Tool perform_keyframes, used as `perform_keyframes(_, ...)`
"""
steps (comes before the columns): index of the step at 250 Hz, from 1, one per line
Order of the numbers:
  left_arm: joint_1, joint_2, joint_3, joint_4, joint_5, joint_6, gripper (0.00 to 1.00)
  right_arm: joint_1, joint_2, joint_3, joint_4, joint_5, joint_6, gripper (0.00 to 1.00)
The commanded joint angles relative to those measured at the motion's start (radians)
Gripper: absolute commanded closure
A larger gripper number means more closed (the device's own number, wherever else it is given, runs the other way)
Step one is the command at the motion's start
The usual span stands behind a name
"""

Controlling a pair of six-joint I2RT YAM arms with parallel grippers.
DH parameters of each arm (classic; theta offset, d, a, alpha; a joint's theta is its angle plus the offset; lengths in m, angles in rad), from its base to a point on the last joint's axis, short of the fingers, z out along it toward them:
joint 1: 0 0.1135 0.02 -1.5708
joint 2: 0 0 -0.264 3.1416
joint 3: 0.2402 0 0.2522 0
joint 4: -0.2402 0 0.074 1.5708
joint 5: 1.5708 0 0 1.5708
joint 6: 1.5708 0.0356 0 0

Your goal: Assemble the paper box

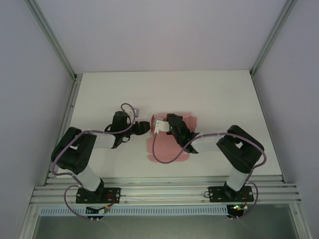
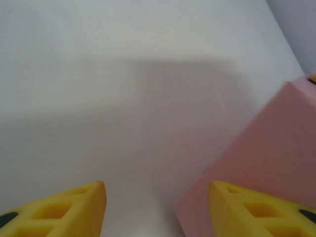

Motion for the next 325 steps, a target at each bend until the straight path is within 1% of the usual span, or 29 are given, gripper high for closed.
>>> perform_keyframes(1, -0.032, -0.057, -0.020, 0.039, 0.081, 0.048, 0.43, 0.008, -0.020, -0.017, -0.013, 0.002, 0.023, 0.98)
perform_keyframes(26, -0.047, -0.080, -0.017, 0.016, 0.095, 0.062, 0.43, 0.009, -0.028, -0.009, -0.025, -0.004, 0.034, 0.98)
perform_keyframes(33, -0.049, -0.086, -0.021, 0.018, 0.100, 0.064, 0.43, 0.008, -0.029, -0.008, -0.055, -0.006, 0.036, 0.98)
perform_keyframes(73, -0.055, -0.107, -0.037, 0.026, 0.096, 0.069, 0.43, 0.008, -0.034, -0.008, -0.057, -0.010, 0.042, 0.98)
perform_keyframes(118, -0.055, -0.095, -0.041, 0.046, 0.128, 0.060, 0.43, 0.009, -0.040, -0.024, -0.037, -0.012, 0.035, 0.99)
perform_keyframes(141, -0.055, -0.106, -0.048, 0.044, 0.151, 0.052, 0.43, 0.008, -0.054, -0.025, -0.061, -0.022, 0.043, 0.98)
perform_keyframes(172, -0.057, -0.179, -0.076, -0.027, 0.096, 0.044, 0.39, 0.007, -0.083, -0.008, -0.160, -0.041, 0.075, 0.98)
perform_keyframes(182, -0.057, -0.222, -0.094, -0.042, 0.077, 0.040, 0.37, 0.007, -0.092, 0.000, -0.200, -0.048, 0.084, 0.98)
perform_keyframes(209, -0.057, -0.346, -0.127, -0.091, 0.041, 0.029, 0.36, 0.004, -0.103, 0.016, -0.268, -0.058, 0.099, 0.98)
perform_keyframes(225, -0.060, -0.409, -0.134, -0.133, -0.003, 0.040, 0.35, 0.004, -0.103, 0.023, -0.279, -0.058, 0.103, 0.99)
perform_keyframes(243, -0.061, -0.433, -0.141, -0.150, -0.037, 0.068, 0.34, 0.004, -0.100, 0.026, -0.281, -0.065, 0.105, 0.99)
perform_keyframes(256, -0.061, -0.424, -0.128, -0.159, -0.039, 0.077, 0.34, 0.004, -0.094, 0.033, -0.285, -0.068, 0.107, 0.99)
perform_keyframes(274, -0.063, -0.392, -0.096, -0.185, -0.023, 0.082, 0.36, 0.004, -0.082, 0.044, -0.282, -0.061, 0.106, 1.00)
perform_keyframes(285, -0.067, -0.368, -0.084, -0.186, -0.038, 0.091, 0.37, 0.004, -0.079, 0.045, -0.269, -0.060, 0.104, 1.00)
perform_keyframes(305, -0.069, -0.332, -0.062, -0.210, -0.091, 0.099, 0.46, 0.003, -0.085, 0.046, -0.271, -0.071, 0.105, 1.00)
perform_keyframes(325, -0.070, -0.310, -0.046, -0.224, -0.077, 0.108, 0.52, 0.001, -0.085, 0.054, -0.293, -0.069, 0.109, 1.00)
